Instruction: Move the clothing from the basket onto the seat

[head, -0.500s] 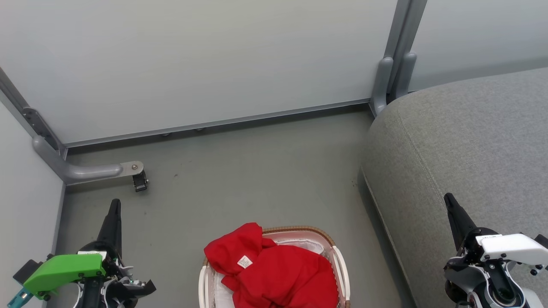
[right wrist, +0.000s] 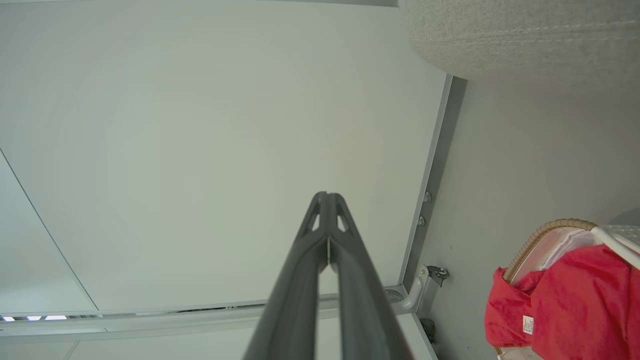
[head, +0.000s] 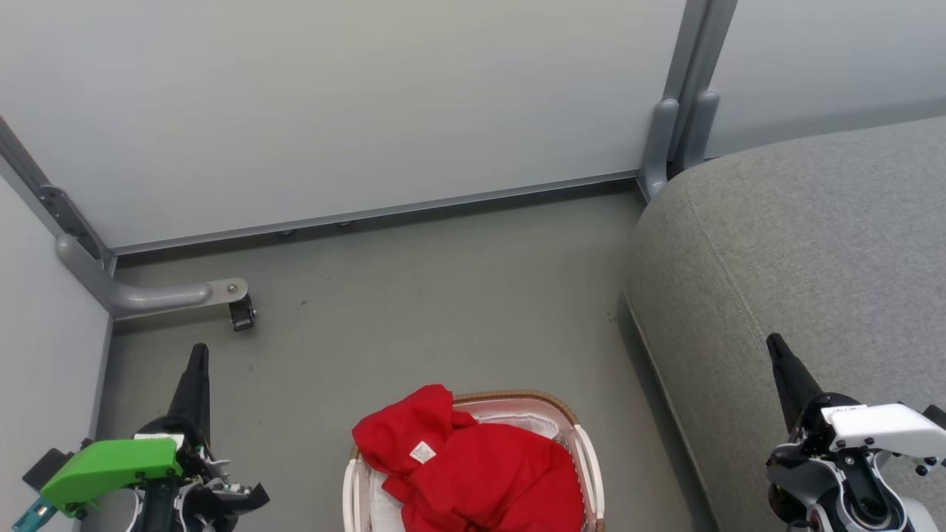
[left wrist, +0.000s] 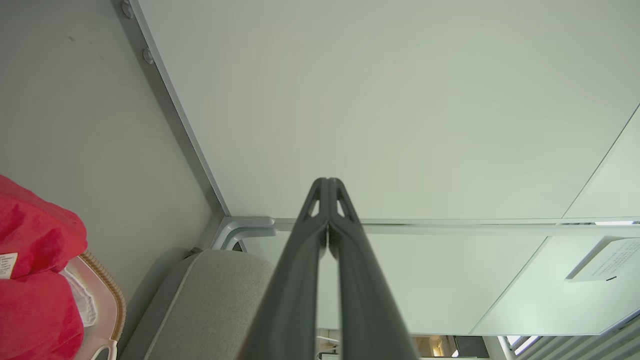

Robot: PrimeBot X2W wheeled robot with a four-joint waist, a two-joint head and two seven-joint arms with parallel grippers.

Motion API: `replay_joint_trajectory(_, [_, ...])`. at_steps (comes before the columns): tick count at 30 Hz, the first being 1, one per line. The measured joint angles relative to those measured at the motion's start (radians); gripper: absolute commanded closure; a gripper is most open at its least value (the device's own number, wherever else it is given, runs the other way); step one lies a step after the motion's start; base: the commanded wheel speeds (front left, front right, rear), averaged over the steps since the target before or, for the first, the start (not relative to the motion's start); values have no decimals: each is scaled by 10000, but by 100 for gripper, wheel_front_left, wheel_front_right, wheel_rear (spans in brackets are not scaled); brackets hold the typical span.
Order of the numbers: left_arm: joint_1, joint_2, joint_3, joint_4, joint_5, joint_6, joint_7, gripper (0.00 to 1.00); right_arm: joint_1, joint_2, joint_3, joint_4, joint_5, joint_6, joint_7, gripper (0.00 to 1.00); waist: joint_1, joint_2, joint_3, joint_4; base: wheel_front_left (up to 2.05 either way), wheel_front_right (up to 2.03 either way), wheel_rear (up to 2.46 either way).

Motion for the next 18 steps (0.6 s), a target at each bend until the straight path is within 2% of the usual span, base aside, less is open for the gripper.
replay_joint_trajectory(18, [0, 0, 0, 0, 0, 0, 0, 100, 0, 0, 0, 0, 0, 0, 0, 100, 0, 0, 0, 0, 0, 0, 0])
